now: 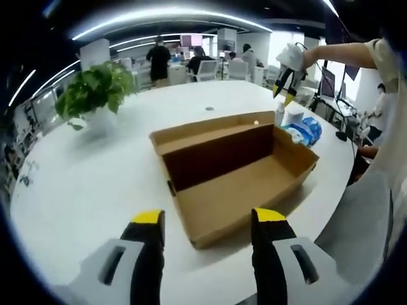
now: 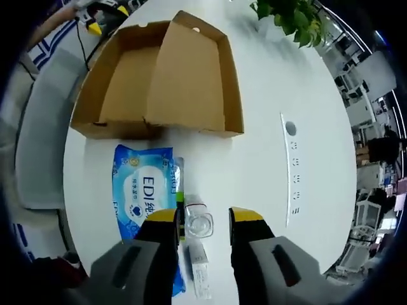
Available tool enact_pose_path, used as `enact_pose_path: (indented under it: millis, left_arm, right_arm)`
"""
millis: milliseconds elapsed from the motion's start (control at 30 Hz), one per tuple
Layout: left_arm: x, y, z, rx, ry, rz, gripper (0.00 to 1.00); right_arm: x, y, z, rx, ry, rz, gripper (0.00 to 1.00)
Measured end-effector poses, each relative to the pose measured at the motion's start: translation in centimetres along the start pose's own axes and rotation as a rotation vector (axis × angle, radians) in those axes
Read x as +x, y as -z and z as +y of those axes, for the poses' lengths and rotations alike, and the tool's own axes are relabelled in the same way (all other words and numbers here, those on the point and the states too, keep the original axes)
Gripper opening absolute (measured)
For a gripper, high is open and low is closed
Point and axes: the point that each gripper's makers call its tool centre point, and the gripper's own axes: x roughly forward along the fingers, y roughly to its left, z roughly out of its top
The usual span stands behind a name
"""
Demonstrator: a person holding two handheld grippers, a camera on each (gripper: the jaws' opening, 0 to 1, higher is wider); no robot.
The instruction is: Operate the shoe box by opening the lid, removing the specified soft item, and placing it in the target area until the item is outside and the box remains undamaged.
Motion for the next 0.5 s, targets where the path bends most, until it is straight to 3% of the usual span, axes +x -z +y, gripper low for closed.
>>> enact_pose_path:
  millis: [233,500]
  left_arm:
    - [0.7,0.5,0.2,0.007,-0.026,0.034,0.42]
    - [1.1,1.2,1.6,-0.059,-0.08,0.043,0.33]
  right_arm:
    - [0.0,-2.6,-0.2,0.138,0.031,-0.097,0.29]
    - [0.9,-4.5,-0.4,0.303,0.04,-0.154,0.3]
